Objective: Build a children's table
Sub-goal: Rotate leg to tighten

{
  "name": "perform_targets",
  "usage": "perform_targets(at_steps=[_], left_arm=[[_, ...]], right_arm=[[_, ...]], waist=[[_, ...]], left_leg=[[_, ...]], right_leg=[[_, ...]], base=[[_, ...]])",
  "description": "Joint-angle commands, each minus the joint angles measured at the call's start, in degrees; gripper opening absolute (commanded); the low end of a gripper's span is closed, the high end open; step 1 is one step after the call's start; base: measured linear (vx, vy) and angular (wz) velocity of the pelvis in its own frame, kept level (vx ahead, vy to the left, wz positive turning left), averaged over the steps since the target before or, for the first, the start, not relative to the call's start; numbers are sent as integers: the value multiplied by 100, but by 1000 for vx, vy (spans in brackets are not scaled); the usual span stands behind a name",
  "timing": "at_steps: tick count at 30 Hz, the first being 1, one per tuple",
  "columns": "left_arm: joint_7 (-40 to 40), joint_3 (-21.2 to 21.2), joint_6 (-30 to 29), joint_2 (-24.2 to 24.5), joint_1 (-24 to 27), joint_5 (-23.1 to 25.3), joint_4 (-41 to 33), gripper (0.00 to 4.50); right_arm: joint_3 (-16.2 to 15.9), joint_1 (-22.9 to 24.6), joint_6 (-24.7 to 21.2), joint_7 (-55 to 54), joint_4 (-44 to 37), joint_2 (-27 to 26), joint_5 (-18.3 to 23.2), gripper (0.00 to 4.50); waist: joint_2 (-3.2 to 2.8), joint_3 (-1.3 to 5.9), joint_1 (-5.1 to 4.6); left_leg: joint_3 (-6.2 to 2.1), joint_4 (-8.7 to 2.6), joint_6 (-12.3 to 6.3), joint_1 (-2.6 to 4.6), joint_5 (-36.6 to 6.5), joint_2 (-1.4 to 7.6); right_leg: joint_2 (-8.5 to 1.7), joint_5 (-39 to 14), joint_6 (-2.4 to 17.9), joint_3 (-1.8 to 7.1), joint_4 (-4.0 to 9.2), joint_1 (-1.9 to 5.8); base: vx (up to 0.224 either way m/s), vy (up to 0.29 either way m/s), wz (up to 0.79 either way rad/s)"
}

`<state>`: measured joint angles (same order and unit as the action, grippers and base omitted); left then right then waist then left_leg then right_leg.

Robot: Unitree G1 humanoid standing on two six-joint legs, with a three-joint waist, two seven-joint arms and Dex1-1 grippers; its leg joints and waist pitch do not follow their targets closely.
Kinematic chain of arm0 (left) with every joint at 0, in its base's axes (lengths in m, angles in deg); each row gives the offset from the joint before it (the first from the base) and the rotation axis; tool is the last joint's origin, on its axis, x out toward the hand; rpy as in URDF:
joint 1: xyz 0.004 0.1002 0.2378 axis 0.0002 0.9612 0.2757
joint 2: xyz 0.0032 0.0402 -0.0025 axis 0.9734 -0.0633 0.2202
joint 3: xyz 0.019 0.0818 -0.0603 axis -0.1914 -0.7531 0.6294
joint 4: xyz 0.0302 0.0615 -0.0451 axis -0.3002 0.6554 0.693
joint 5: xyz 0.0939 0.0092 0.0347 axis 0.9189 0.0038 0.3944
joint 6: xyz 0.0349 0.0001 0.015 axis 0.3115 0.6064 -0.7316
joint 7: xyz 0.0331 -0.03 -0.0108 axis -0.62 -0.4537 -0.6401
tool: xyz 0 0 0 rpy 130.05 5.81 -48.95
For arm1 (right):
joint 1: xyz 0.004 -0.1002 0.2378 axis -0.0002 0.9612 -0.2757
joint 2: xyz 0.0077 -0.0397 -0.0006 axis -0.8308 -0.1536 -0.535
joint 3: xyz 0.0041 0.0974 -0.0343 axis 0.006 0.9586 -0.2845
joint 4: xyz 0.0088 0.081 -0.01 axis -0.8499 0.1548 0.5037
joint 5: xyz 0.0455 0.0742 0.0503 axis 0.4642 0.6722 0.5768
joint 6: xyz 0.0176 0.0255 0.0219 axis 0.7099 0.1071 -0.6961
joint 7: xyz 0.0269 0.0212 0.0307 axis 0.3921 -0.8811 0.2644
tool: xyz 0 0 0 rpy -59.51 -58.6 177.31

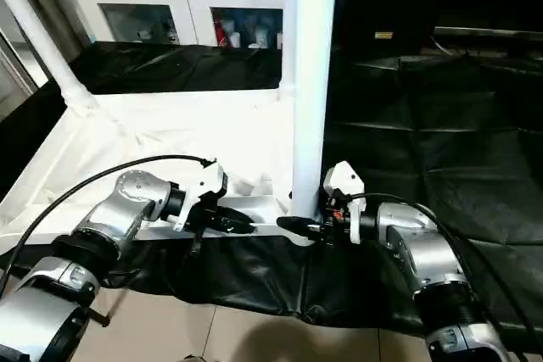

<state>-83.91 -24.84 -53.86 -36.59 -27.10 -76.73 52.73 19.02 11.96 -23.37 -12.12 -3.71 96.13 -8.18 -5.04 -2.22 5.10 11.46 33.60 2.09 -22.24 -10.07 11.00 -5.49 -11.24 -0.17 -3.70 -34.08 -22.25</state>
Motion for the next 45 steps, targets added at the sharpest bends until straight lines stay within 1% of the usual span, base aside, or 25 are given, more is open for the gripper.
perform_targets(at_steps=[1, 2, 3, 4, 5, 9, 10, 11, 12, 13, 15, 16, 18, 21, 22, 24, 27, 32, 34, 35, 38, 42, 43, 44, 45], left_arm=[[605, 113, -78, -154, -79, 39, 133, 0], [966, 182, -66, -259, -165, 62, 261, 0], [1174, 227, -64, -332, -219, 64, 335, 0], [1836, 332, -56, -543, -375, 103, 545, 0], [2007, 355, -61, -599, -422, 116, 604, 0], [2653, 414, -103, -885, -569, 155, 764, 0], [2802, 445, -114, -960, -612, 142, 804, 0], [2971, 478, -129, -1061, -659, 129, 840, 0], [3062, 492, -111, -1176, -704, 109, 874, 0], [3073, 477, -60, -1266, -733, 98, 908, 0], [3054, 467, -37, -1290, -740, 98, 919, 0], [3011, 429, 40, -1298, -741, 141, 950, 0], [2940, 373, 141, -1283, -728, 203, 984, 0], [2573, 312, 253, -1151, -652, 191, 943, 0], [2546, 306, 278, -1121, -649, 201, 952, 0], [2508, 297, 313, -1077, -645, 215, 964, 0], [2341, 272, 345, -972, -625, 226, 949, 0], [2028, 250, 430, -774, -616, 251, 971, 0], [1994, 249, 443, -755, -620, 253, 978, 0], [1925, 244, 464, -728, -619, 255, 978, 0], [1855, 223, 493, -705, -606, 252, 974, 0], [1801, 220, 529, -702, -600, 249, 993, 0], [1764, 215, 532, -709, -592, 240, 991, 0], [1701, 193, 540, -713, -579, 238, 976, 0], [1663, 172, 558, -713, -560, 243, 959, 0]], right_arm=[[-11, 16, -51, -802, 229, -219, -326, 270], [63, -58, 28, -1380, 481, -354, -497, 265], [110, -103, 50, -1720, 638, -438, -578, 265], [287, -214, 40, -2604, 1004, -693, -681, 265], [345, -247, 16, -2829, 1092, -767, -682, 265], [557, -358, -60, -3691, 1356, -1110, -630, 264], [618, -397, -27, -3849, 1428, -1201, -592, 264], [692, -430, -21, -3965, 1461, -1322, -542, 264], [717, -477, 16, -4049, 1493, -1456, -531, 264], [659, -526, 159, -4050, 1539, -1552, -578, 264], [625, -543, 235, -4032, 1559, -1576, -607, 264], [609, -544, 264, -3816, 1526, -1604, -509, 319], [619, -511, 178, -3471, 1361, -1615, -283, 336], [310, -325, 182, -2784, 949, -1257, -347, 368], [263, -277, 212, -2594, 870, -1150, -357, 368], [205, -209, 251, -2314, 758, -993, -361, 368], [158, -59, 289, -1727, 494, -566, -299, 368], [344, 219, 171, -349, -109, 492, 82, 368], [377, 245, 140, -194, -172, 647, 122, 368], [436, 312, 94, 25, -318, 879, 172, 368], [506, 430, 23, 264, -498, 1172, 253, 368], [522, 539, -9, 376, -637, 1332, 299, 368], [565, 547, 27, 310, -649, 1308, 303, 368], [618, 533, 78, 200, -644, 1261, 281, 368], [661, 492, 149, 43, -597, 1193, 232, 368]], waist=[[98, 313, -28], [108, 298, -58], [108, 298, -58], [95, 284, -106], [107, 279, -138], [105, 288, -163], [79, 290, -164], [95, 296, -172], [56, 297, -170], [47, 299, -174], [64, 307, -171], [57, 311, -169], [52, 311, -165], [51, 320, -142], [76, 319, -129], [71, 330, -123], [91, 327, -111], [117, 316, 11], [124, 331, 16], [128, 324, 5], [137, 326, 15], [142, 323, 8], [110, 320, 11], [130, 323, 8], [101, 330, 11]], left_leg=[[-118, -415, -321, 121, -1287, 248], [-127, -430, -224, 116, -1429, 226], [-127, -430, -224, 116, -1429, 226], [-140, -453, -41, 165, -1697, 221], [-150, -462, 42, 188, -1815, 210], [-150, -466, -56, 172, -1797, 214], [-139, -459, -69, 178, -1778, 205], [-145, -463, -69, 161, -1745, 199], [-151, -466, -73, 158, -1745, 204], [-153, -465, -72, 151, -1741, 207], [-153, -463, -95, 140, -1693, 206], [-144, -453, -152, 143, -1673, 198], [-147, -451, -222, 127, -1655, 203], [-144, -438, -318, 113, -1525, 210], [-133, -424, -360, 112, -1464, 213], [-135, -405, -444, 76, -1300, 206], [-129, -388, -506, 86, -1270, 206], [-118, -371, -642, 83, -1218, 230], [-124, -358, -667, 77, -1145, 231], [-132, -359, -708, 47, -1090, 225], [-125, -345, -743, 68, -1090, 228], [-124, -341, -740, 64, -1088, 220], [-125, -344, -728, 73, -1113, 222], [-123, -342, -709, 74, -1119, 219], [-127, -341, -702, 75, -1098, 219]], right_leg=[[-330, -959, 1482, 193, 390, 204], [-345, -1283, 1390, 190, 421, 210], [-345, -1283, 1390, 190, 421, 210], [-354, -1777, 1268, 198, 474, 170], [-345, -1935, 1211, 198, 506, 161], [-338, -1854, 1123, 216, 528, 168], [-336, -1767, 1144, 220, 525, 145], [-337, -1715, 1152, 213, 518, 165], [-342, -1684, 1162, 210, 508, 167], [-336, -1606, 1158, 205, 513, 172], [-332, -1472, 1162, 200, 505, 187], [-328, -1316, 1193, 201, 498, 187], [-332, -1212, 1227, 198, 483, 208], [-338, -1099, 1249, 190, 470, 235], [-331, -1053, 1245, 189, 471, 239], [-339, -899, 1267, 180, 439, 266], [-344, -1055, 1283, 174, 456, 257], [-340, -1213, 1247, 183, 463, 260], [-338, -1123, 1255, 174, 448, 258], [-337, -1051, 1271, 165, 436, 272], [-333, -1036, 1307, 166, 446, 254], [-329, -1115, 1298, 161, 452, 254], [-330, -1159, 1304, 160, 460, 245], [-329, -1186, 1303, 162, 470, 242], [-328, -1152, 1309, 160, 460, 242]], base=[[0, 0, 0], [0, 0, 0], [0, 0, 0], [0, 0, 0], [0, 0, 0], [0, 0, 0], [0, 0, 0], [0, 0, 0], [0, 0, 0], [0, 0, 0], [0, 0, 0], [0, 0, 0], [0, 0, 0], [0, 0, 0], [0, 0, 0], [0, 0, 0], [0, 0, 0], [0, 0, 0], [0, 0, 0], [0, 0, 0], [0, 0, 0], [0, 0, 0], [0, 0, 0], [0, 0, 0], [0, 0, 0]])
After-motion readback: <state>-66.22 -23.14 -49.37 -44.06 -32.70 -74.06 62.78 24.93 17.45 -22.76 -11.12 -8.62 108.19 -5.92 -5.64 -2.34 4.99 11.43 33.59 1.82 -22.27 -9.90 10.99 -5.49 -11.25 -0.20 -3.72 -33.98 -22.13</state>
